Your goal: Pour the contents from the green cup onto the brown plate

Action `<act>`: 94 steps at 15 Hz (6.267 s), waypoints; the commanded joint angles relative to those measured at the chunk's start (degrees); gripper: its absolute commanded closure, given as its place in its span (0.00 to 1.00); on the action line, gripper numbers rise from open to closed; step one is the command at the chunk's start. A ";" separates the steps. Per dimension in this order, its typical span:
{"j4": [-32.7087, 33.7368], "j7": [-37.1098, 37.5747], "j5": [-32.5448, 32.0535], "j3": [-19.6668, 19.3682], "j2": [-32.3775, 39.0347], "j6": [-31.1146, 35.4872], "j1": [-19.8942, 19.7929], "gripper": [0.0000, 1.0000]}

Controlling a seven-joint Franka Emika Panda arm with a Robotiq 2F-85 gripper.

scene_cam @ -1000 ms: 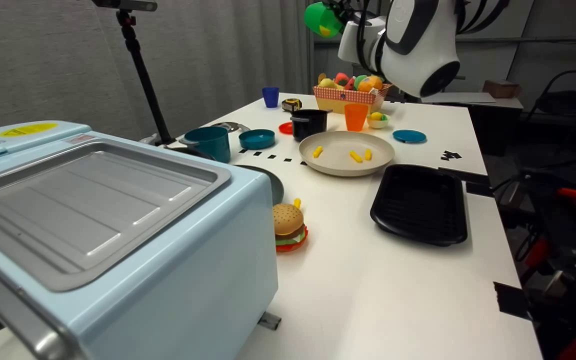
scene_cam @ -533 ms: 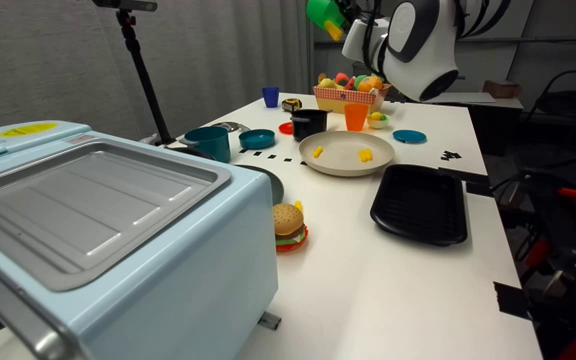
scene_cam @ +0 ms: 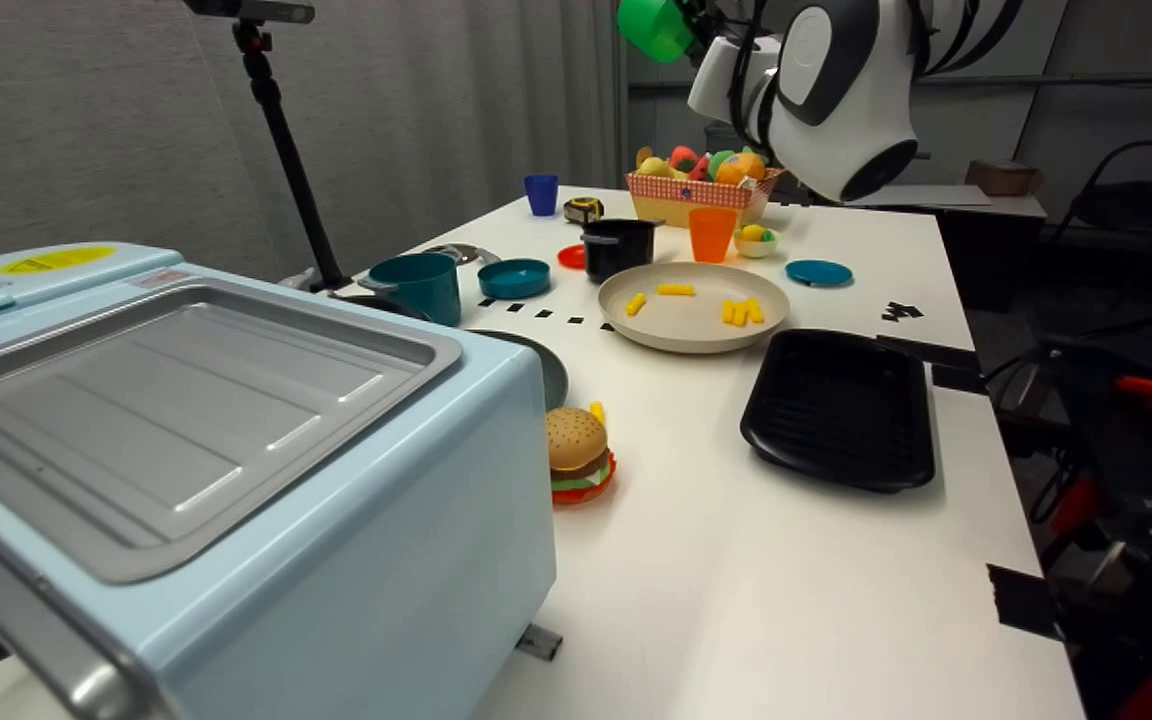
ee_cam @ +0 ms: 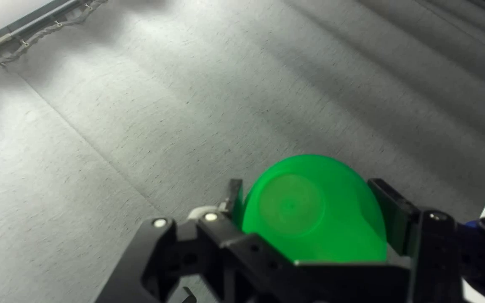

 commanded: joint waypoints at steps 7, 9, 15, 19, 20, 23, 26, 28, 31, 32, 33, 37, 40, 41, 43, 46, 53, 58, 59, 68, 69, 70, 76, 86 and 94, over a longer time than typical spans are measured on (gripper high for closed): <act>6.28 -0.97 -0.62 -4.04 -8.83 31.44 -3.34 0.50; 9.80 -2.08 -0.23 -4.72 -10.79 40.60 -5.98 0.50; 21.38 -4.33 4.56 0.91 -8.56 65.95 -21.65 0.50; 27.33 -6.92 14.43 -0.52 -1.71 82.91 -26.61 0.50; 28.35 -8.06 17.80 -1.79 0.52 86.91 -26.95 0.50; 29.93 -8.52 26.57 -8.63 8.94 99.23 -25.11 0.50; 31.88 -0.06 26.15 -14.27 17.75 111.73 -23.55 0.50; 35.14 7.93 22.31 -15.40 22.23 119.95 -24.27 0.50; 41.90 18.30 17.41 -14.19 26.31 131.90 -27.06 0.50; 44.48 21.52 16.30 -13.62 27.47 135.74 -28.06 0.50; 46.85 24.30 15.83 -13.30 28.62 139.52 -28.90 0.50; 57.11 37.54 14.56 -10.73 31.74 151.35 -34.01 0.50; 55.72 47.16 1.68 4.14 24.86 143.35 -40.19 0.50; 61.56 48.00 5.98 0.26 29.58 149.63 -40.18 0.50; 57.66 52.88 -2.40 10.27 24.39 143.66 -43.97 0.50; 58.52 55.56 -3.37 12.82 24.42 143.58 -45.80 0.50; 60.01 55.91 -0.24 9.20 24.22 144.58 -44.74 0.50; 61.73 57.46 -0.47 7.20 25.42 144.74 -44.69 0.50; 61.74 57.57 -0.58 6.87 25.78 144.71 -44.54 0.50; 60.52 58.39 -0.72 5.82 29.66 144.68 -42.92 0.50; 60.40 58.60 -0.73 5.65 29.81 144.69 -42.75 0.19; 60.53 58.77 -0.76 5.46 29.93 144.68 -42.63 0.05; 61.30 59.29 -0.66 4.12 29.91 144.67 -41.99 0.00; 67.17 57.71 0.82 3.30 20.67 144.10 -42.32 0.00; 65.67 54.18 0.77 6.63 14.59 143.52 -41.76 0.00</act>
